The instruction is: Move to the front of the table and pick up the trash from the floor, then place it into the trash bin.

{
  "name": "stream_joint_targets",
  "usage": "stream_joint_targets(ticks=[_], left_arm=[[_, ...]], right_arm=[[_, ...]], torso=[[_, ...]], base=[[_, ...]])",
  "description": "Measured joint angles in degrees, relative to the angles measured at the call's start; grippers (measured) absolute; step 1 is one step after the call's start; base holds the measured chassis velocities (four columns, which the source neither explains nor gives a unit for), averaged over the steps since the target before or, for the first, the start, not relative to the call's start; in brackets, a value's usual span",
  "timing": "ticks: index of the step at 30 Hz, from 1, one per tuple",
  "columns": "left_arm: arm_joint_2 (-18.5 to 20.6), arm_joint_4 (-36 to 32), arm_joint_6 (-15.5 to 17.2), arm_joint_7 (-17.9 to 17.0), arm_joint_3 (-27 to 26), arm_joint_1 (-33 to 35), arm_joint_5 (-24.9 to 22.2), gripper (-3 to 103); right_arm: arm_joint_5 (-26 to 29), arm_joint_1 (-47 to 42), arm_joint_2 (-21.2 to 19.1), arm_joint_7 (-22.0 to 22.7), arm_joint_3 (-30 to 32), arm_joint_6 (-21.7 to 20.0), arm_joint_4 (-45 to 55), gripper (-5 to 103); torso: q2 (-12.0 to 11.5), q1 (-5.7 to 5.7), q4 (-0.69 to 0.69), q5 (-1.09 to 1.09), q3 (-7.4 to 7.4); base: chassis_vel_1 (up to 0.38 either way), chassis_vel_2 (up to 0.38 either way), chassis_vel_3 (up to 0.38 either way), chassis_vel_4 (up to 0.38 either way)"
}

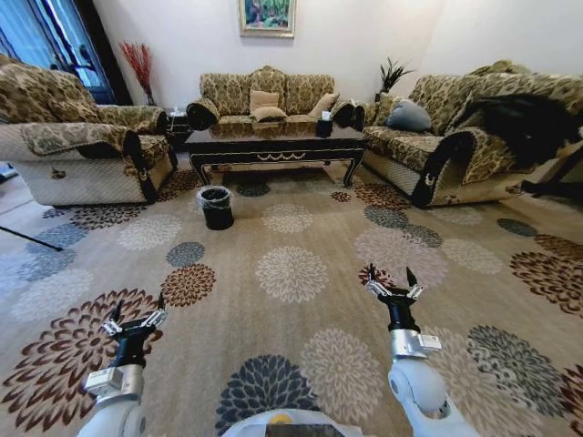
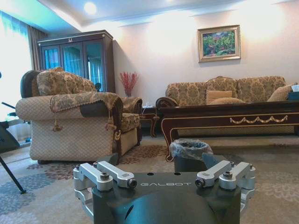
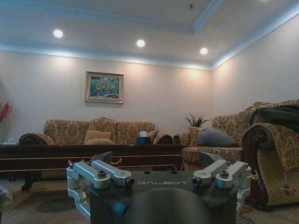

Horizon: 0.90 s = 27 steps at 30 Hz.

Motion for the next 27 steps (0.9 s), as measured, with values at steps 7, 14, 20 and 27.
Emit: stream_joint_targets(ticks=[7,14,20,27], left_arm=[[0.0,0.0,0.0,0.0,0.0,0.0,0.0,100],[0.0,0.0,0.0,0.0,0.0,0.0,0.0,100],[0.0,0.0,0.0,0.0,0.0,0.01,0.0,100],[0.0,0.0,0.0,0.0,0.0,0.0,0.0,100]], right_arm=[[0.0,-0.01,0.0,0.0,0.0,0.0,0.0,100],[0.0,-0.01,0.0,0.0,0.0,0.0,0.0,100],[0.0,-0.01,0.0,0.0,0.0,0.0,0.0,100],[0.0,-0.01,0.0,0.0,0.0,0.0,0.0,100]], torso=[[0.0,0.0,0.0,0.0,-0.01],[0.0,0.0,0.0,0.01,-0.01],[0.0,0.0,0.0,0.0,-0.02],[0.0,-0.01,-0.01,0.01,-0.01]], base=[[0.0,0.0,0.0,0.0],[0.026,0.025,-0.021,-0.029],[0.071,0.063,-0.061,-0.064],[0.0,0.0,0.0,0.0]])
